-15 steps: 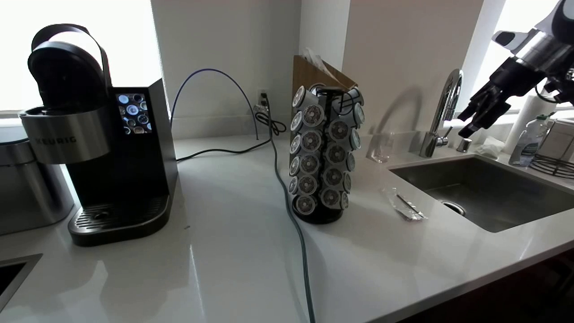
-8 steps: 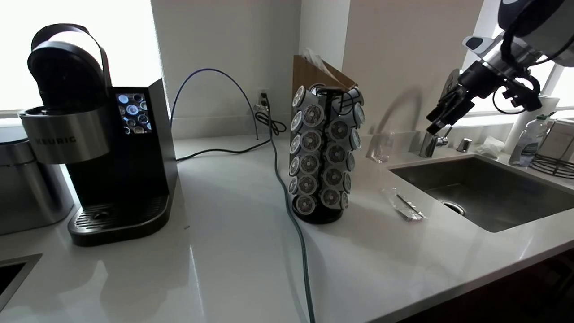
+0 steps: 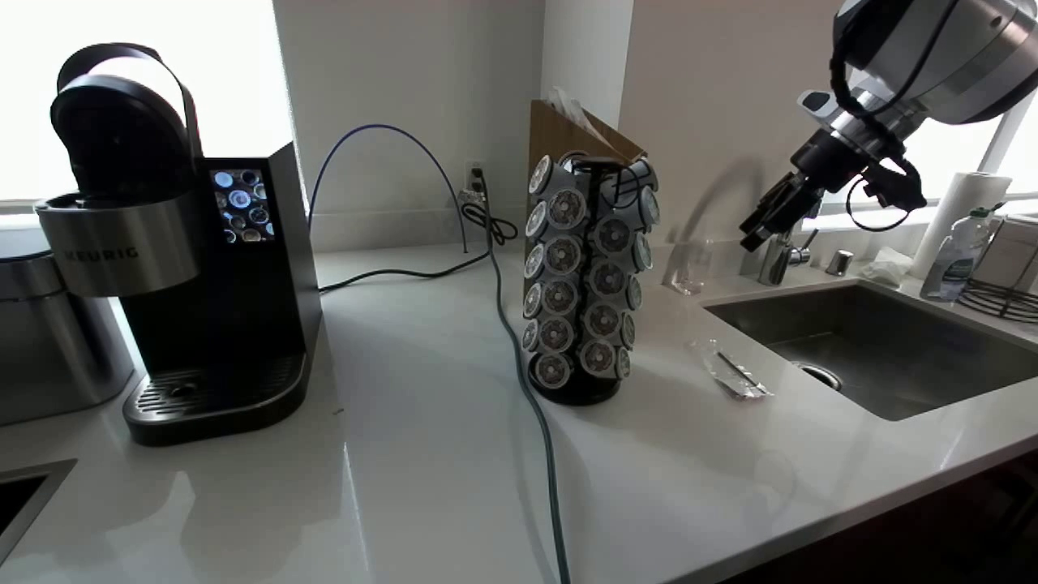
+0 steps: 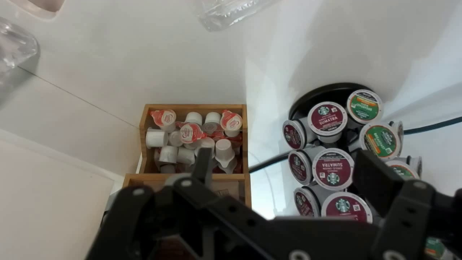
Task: Pick up one object from the stand and put it on the counter
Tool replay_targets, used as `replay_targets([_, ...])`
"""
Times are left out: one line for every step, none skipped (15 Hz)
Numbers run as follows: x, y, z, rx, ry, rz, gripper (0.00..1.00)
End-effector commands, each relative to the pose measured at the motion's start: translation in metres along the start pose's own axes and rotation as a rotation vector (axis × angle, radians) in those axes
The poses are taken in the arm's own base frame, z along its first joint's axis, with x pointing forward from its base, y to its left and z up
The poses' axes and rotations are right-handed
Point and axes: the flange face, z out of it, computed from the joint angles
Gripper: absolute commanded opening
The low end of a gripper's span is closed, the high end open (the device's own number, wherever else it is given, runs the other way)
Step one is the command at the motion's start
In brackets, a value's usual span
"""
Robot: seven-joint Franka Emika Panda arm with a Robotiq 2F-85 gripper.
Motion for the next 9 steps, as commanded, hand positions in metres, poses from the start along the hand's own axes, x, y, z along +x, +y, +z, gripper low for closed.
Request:
replay_targets([-0.002,0.021,0.031,-0.006,-0.004,0.013,1.00])
replay_targets([-0.002,0.025,0.038,-0.020,0.002,0.017,1.00])
replay_targets([-0.001,0.030,0.044,-0.038,0.008,0.011,1.00])
replay_targets([0.002,0.033,0.051,-0.056,0.015,0.000,1.00])
replay_targets([0.004,0.038,0.056,-0.059,0.026,0.001,1.00])
replay_targets([0.006,0.024,0.035,-0.050,0.008,0.027,1.00])
replay_targets([0.008,0.026,0.041,-0.051,-0.004,0.027,1.00])
replay_targets([0.009,0.025,0.045,-0.048,-0.010,0.028,1.00])
replay_targets([0.010,0.025,0.045,-0.046,-0.008,0.028,1.00])
